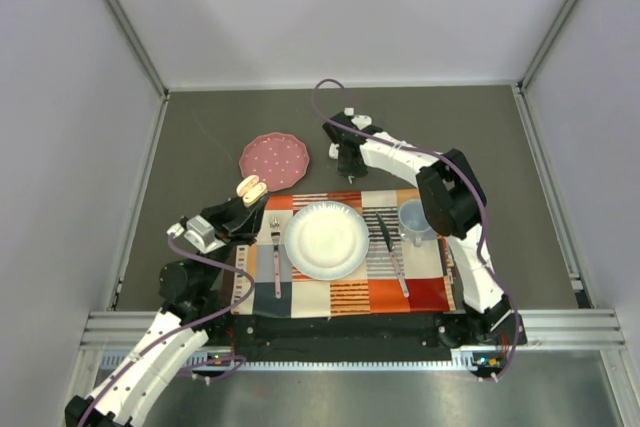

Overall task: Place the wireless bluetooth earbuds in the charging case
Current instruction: Pick up the left earbud from the center of the board.

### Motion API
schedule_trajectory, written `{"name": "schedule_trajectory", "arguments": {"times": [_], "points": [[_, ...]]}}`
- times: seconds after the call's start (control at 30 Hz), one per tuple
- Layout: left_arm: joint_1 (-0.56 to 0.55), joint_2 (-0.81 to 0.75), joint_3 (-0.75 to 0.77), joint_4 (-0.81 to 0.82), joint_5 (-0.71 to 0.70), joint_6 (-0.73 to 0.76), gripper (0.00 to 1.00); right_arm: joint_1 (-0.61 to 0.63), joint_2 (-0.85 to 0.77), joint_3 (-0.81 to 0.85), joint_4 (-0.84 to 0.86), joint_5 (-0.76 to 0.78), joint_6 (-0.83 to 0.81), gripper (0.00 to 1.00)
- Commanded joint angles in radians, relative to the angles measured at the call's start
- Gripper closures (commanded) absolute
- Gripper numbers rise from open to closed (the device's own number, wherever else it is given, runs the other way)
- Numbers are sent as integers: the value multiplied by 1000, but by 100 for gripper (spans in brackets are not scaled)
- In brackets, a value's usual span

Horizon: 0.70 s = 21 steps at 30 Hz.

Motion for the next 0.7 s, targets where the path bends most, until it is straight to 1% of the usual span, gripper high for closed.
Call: {"name": "schedule_trajectory", "arguments": {"times": [0.0,0.37,0.67], "points": [[0,6,19,36,-7,10,100,22,15,25,16,13,-10,66],[0,0,19,28,-10,8,100,20,17,10,16,41,4,68],[0,-8,19,23,-12,10,100,19,6,-10,16,61,77,68]]}}
